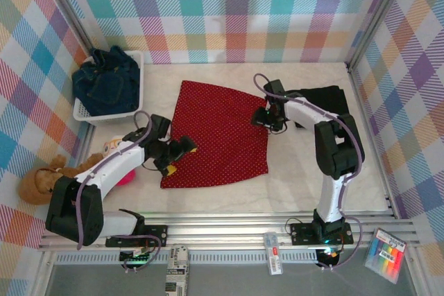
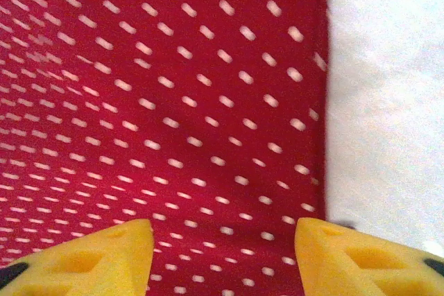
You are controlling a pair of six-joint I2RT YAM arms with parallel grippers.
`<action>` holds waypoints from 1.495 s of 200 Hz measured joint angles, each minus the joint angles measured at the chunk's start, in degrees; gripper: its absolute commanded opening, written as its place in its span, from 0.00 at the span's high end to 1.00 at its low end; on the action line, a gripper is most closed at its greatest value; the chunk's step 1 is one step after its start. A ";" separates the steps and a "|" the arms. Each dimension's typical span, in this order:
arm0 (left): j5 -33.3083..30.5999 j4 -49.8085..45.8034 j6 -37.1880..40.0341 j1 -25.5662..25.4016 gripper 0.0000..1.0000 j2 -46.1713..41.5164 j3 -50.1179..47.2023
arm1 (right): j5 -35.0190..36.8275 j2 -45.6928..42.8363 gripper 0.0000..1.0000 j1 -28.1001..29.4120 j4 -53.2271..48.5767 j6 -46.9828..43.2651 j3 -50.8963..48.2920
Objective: Fold and stack the skirts
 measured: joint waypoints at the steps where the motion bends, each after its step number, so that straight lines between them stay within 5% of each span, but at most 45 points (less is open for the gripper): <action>1: 0.15 0.00 0.11 -0.11 0.00 0.07 0.20 | -0.13 0.00 0.26 0.00 0.02 0.17 0.11; 14: 2.95 0.81 1.14 -2.47 0.00 1.44 3.80 | -1.97 0.24 0.00 0.00 1.01 1.01 2.40; 53: 8.96 4.63 3.52 -8.39 0.00 9.18 7.98 | -7.54 7.74 0.01 0.00 4.24 3.32 13.31; 124: 17.03 7.50 7.04 -10.82 0.00 20.00 5.57 | -18.34 24.02 0.01 -0.02 9.22 10.93 28.09; 226: 19.85 10.43 8.81 -10.71 0.00 19.76 1.31 | -14.32 30.16 0.01 -1.75 16.26 25.86 34.86; 262: 16.98 6.80 9.81 -10.71 0.00 19.69 5.62 | -15.15 28.65 0.01 -1.75 16.76 23.39 32.70; 299: 10.69 1.99 12.20 -9.60 0.00 18.73 17.94 | -14.49 13.38 0.01 -2.08 13.90 18.99 15.43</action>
